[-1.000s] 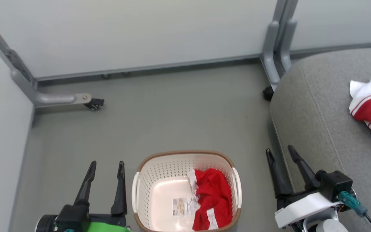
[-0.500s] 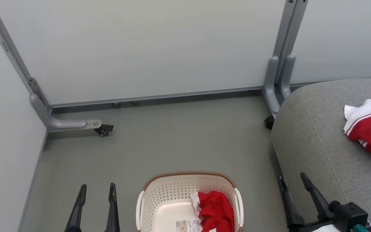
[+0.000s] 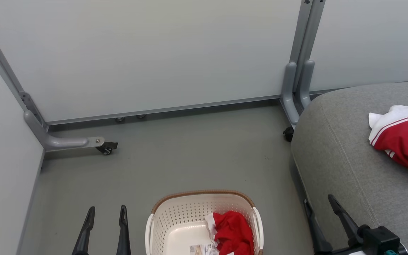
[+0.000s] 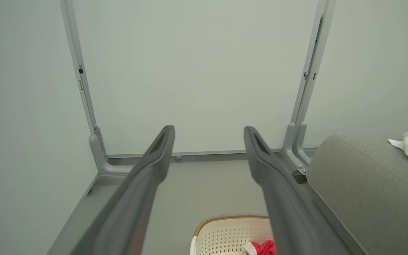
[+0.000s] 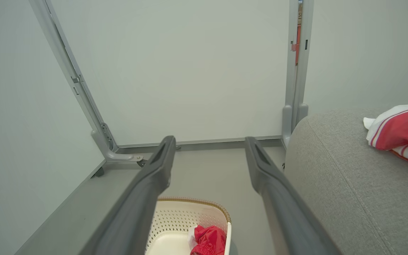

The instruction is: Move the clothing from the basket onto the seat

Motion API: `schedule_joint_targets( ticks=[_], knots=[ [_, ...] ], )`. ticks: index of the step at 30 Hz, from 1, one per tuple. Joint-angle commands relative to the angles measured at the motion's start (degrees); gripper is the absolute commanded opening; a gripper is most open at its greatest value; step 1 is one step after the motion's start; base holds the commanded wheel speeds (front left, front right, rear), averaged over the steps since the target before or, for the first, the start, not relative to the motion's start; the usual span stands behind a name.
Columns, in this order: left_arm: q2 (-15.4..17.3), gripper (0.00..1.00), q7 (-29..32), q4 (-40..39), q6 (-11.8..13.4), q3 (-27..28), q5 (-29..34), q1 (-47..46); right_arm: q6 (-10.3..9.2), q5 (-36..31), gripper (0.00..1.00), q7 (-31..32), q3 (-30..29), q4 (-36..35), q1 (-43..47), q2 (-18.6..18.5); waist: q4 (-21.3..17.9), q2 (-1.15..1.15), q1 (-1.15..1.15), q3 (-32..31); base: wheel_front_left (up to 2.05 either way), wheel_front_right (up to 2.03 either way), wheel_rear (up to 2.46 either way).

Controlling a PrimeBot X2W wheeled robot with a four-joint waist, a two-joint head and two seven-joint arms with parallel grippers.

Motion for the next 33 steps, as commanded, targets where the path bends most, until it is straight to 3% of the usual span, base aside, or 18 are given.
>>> schedule_joint_targets(
  ticks=[1,24,33],
  knots=[
    [0.0,1.0,0.0,0.0,0.4,0.3,0.4,-0.1,-0.06,-0.5,1.0,0.0,0.0,0.2,0.1,-0.2,-0.1,0.0,0.0,-0.1,0.0,0.0,0.0],
    [0.0,1.0,0.0,0.9,-0.1,-1.0,0.8,-1.2,-0.06,-2.8,1.0,0.0,0.3,0.1,-0.9,-0.2,0.4,0.0,0.0,3.8,0.0,0.0,0.0],
    [0.0,1.0,0.0,2.3,-2.6,-1.9,2.3,-3.7,-0.06,-2.0,1.0,0.0,-0.9,-0.8,-2.7,-0.2,1.5,0.0,0.0,8.8,0.0,0.0,0.0]
  ],
)
